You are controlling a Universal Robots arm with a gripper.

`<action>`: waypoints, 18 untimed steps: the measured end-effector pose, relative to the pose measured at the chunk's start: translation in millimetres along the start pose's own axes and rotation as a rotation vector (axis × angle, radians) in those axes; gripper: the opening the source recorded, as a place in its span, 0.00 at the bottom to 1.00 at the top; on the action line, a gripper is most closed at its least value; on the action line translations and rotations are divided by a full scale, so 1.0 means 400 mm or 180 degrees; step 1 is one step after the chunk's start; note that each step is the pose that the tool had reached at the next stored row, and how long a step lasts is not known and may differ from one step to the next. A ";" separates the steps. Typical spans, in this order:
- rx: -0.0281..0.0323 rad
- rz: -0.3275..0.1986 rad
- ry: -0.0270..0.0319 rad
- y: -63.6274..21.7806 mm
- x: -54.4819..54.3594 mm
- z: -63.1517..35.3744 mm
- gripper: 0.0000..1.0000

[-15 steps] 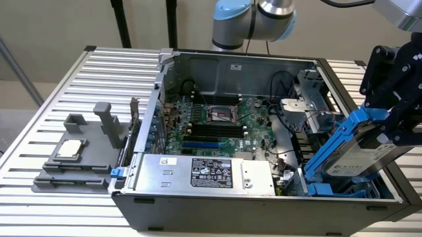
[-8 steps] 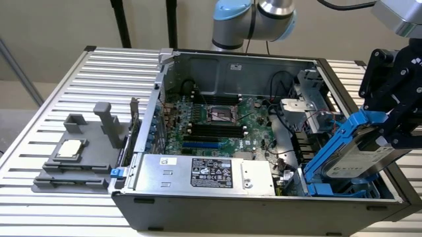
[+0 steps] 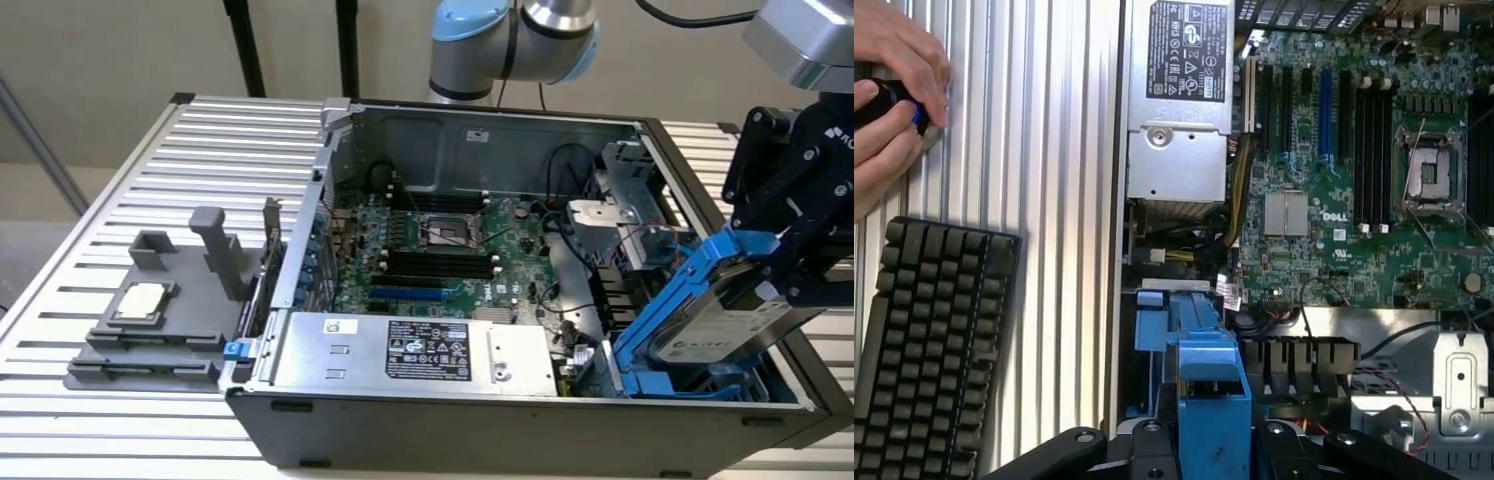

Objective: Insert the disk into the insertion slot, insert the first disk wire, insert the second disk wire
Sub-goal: 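Insert the disk into the insertion slot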

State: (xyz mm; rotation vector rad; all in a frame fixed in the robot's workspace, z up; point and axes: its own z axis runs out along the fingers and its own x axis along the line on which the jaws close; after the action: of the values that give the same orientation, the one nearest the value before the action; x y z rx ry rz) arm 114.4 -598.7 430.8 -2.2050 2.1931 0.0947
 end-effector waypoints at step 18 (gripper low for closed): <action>0.0000 -0.0001 -0.0018 0.003 -0.010 0.017 0.32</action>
State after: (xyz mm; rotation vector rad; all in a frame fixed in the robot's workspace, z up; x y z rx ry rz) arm 113.2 -594.4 424.2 -2.2023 2.1897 0.1009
